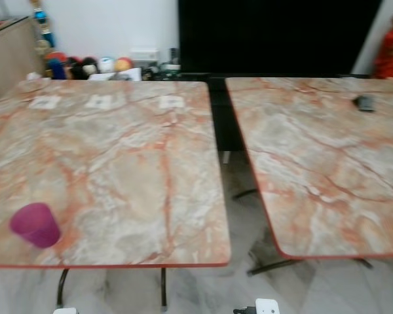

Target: Setting the table

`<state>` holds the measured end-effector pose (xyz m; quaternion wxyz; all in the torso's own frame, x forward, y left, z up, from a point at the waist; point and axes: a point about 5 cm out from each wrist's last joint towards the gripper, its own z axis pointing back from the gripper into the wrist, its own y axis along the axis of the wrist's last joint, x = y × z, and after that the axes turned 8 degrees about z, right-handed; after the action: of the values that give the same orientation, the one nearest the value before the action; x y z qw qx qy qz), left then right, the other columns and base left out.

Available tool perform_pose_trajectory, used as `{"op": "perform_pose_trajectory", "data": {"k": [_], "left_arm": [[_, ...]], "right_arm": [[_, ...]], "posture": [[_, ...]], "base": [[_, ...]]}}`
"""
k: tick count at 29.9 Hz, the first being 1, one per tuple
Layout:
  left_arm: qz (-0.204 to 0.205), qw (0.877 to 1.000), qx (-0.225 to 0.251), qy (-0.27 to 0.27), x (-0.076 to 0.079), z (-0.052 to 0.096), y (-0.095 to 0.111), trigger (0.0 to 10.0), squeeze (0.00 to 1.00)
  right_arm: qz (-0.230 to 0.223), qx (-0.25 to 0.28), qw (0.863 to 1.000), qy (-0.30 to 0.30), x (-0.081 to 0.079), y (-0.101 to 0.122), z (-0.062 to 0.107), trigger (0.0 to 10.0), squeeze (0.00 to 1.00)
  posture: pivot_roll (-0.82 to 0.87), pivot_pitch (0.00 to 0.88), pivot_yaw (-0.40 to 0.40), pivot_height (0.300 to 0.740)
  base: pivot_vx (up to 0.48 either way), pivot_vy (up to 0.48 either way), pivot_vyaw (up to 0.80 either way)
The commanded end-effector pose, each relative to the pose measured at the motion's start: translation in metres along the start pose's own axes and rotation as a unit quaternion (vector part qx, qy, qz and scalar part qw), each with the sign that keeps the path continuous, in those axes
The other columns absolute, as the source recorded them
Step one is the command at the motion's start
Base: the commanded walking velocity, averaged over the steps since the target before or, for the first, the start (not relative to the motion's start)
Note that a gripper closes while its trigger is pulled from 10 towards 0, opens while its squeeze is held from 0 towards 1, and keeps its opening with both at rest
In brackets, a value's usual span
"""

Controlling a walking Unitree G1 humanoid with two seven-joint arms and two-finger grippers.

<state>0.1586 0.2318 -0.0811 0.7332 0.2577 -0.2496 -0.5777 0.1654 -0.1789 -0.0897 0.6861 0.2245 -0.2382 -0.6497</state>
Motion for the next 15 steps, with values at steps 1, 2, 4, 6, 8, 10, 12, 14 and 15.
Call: {"op": "perform_pose_trajectory", "data": {"k": [1,2,4,6,8,10,12,14,15], "left_arm": [[-0.008,1.0,-0.014,0.002,-0.0031,0.0024,-0.0068,10.0,0.0],[-0.008,1.0,-0.014,0.002,-0.0034,0.0025,-0.0067,10.0,0.0],[-0.008,1.0,-0.013,0.003,-0.0037,0.0024,-0.0063,10.0,0.0],[-0.008,1.0,-0.013,0.003,-0.004,0.0023,-0.0058,10.0,0.0],[-0.007,1.0,-0.012,0.004,-0.0041,0.0023,-0.0056,10.0,0.0],[-0.006,1.0,-0.012,0.004,-0.0041,0.0022,-0.0054,10.0,0.0],[-0.001,1.0,-0.012,0.006,-0.0041,0.0021,-0.0054,10.0,0.0],[-0.001,1.0,-0.012,0.006,-0.004,0.0021,-0.0054,10.0,0.0],[0.0,1.0,-0.012,0.006,-0.0039,0.002,-0.0054,10.0,0.0]], "right_arm": [[-0.011,-0.008,1.0,-0.008,0.0009,-0.0046,0.001,10.0,0.0],[-0.014,-0.01,1.0,-0.009,0.0012,-0.0055,0.0012,10.0,0.0],[-0.025,-0.016,0.999,-0.014,0.0017,-0.0074,0.0014,10.0,0.0],[-0.034,-0.02,0.999,-0.019,0.0024,-0.0085,0.0015,10.0,0.0],[-0.033,-0.019,0.999,-0.02,0.0025,-0.008,0.0014,10.0,0.0],[-0.036,-0.019,0.999,-0.02,0.0022,-0.0078,0.0013,10.0,0.0],[-0.038,-0.02,0.999,-0.02,0.0013,-0.0075,0.001,10.0,0.0],[-0.039,-0.02,0.999,-0.02,0.0012,-0.0073,0.0009,10.0,0.0],[-0.04,-0.02,0.999,-0.02,0.0009,-0.0073,0.0008,10.0,0.0]], "posture": [[0.02,0.027,0.006,0.74],[0.02,0.029,0.006,0.74],[0.02,0.039,0.006,0.74],[0.02,0.044,0.008,0.74],[0.02,0.048,0.009,0.74],[0.02,0.052,0.008,0.74],[0.03,0.055,0.006,0.74],[0.03,0.055,0.006,0.74],[0.03,0.056,0.005,0.74]], "base": [[0.0,0.0,0.8],[0.0,0.0,0.8],[0.0,0.0,0.4],[0.0,0.0,0.0],[0.0,0.0,0.0],[0.0,0.0,0.0],[0.0,0.0,0.0],[0.0,0.0,0.0],[0.0,0.0,0.0]]}}
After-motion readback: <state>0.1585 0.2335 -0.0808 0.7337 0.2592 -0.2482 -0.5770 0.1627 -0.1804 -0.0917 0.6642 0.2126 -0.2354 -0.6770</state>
